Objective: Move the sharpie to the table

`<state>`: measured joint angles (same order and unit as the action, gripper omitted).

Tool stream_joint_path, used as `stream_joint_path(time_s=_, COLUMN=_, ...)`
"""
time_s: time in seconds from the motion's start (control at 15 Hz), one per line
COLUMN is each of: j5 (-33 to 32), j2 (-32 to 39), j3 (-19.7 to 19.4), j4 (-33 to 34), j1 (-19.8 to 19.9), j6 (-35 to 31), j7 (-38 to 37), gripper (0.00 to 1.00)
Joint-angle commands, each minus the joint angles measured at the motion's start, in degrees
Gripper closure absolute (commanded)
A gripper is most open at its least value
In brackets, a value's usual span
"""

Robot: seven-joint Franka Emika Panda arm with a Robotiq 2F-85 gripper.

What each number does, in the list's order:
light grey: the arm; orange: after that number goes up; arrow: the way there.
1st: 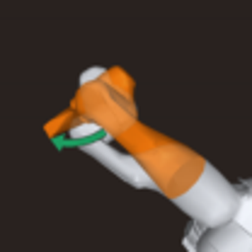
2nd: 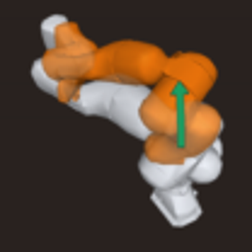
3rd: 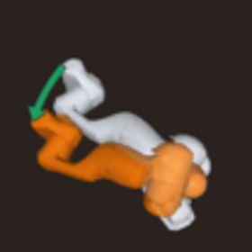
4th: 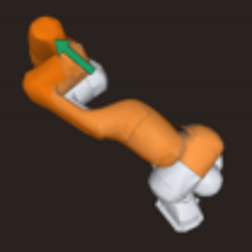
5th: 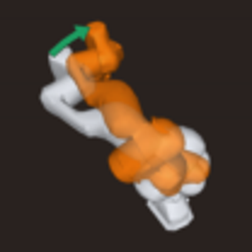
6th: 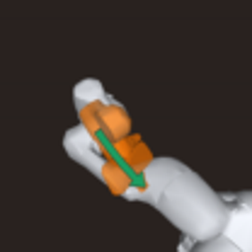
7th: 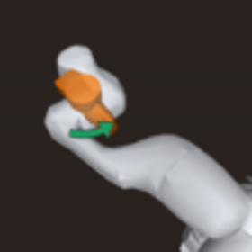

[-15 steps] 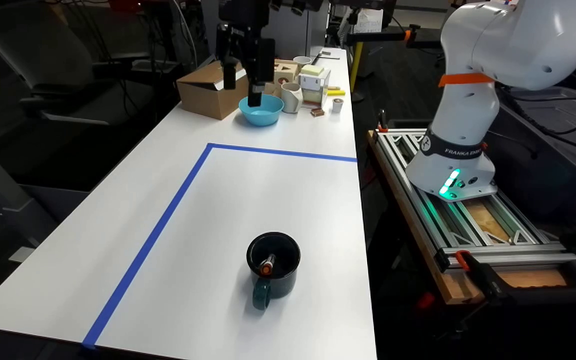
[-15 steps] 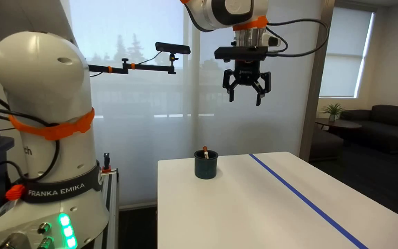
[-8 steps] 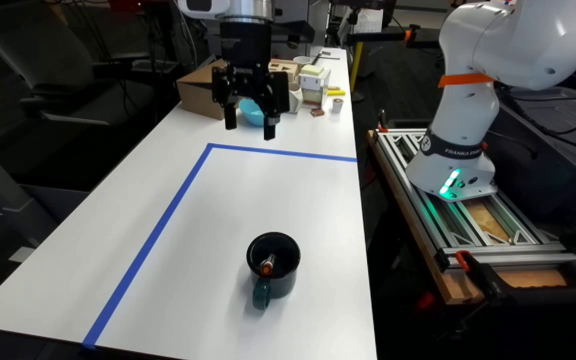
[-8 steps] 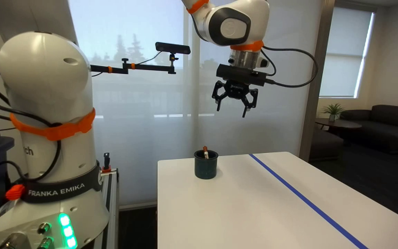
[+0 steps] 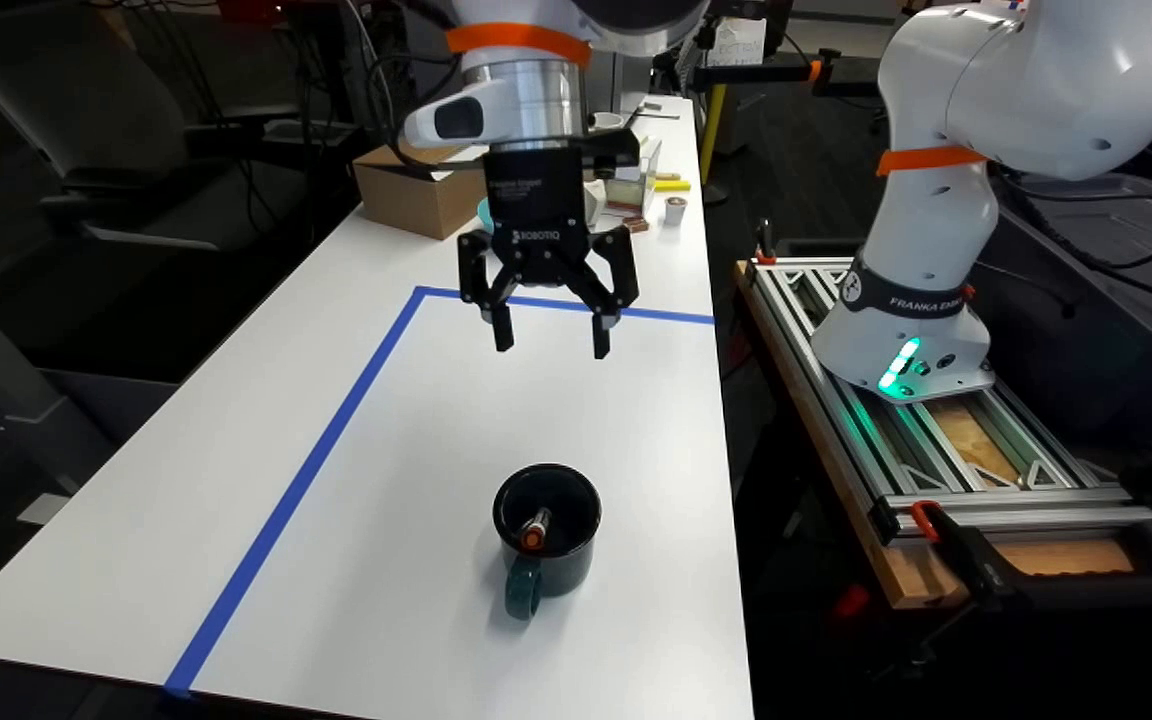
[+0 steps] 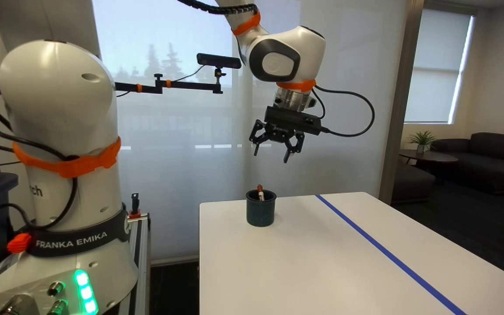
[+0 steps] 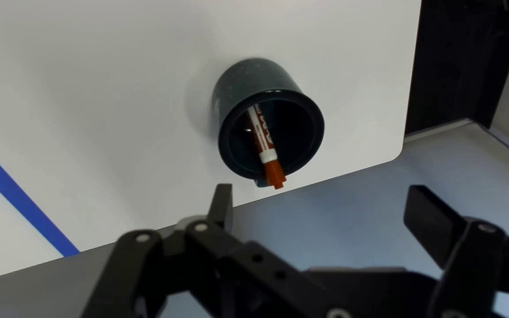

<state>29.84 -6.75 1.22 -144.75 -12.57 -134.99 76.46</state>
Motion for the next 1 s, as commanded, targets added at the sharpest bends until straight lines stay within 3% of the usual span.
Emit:
stream_joint_path(time_s=0.0, j5=4.9, j2=0.5, j3=2.3, j4=-3.3, j1=-0.6, j6=-5.7, j7=7.9, gripper=0.0)
stream_joint_path(time_s=0.33, j5=14.2, j2=2.3, j3=4.8, j4=-5.5, j1=-1.2, j6=-12.6, j7=17.9, gripper=0.0)
stream_joint_path(time_s=0.93, j5=32.2, j2=8.4, j3=8.7, j4=-4.8, j1=-0.6, j6=-16.6, j7=36.6, gripper=0.0)
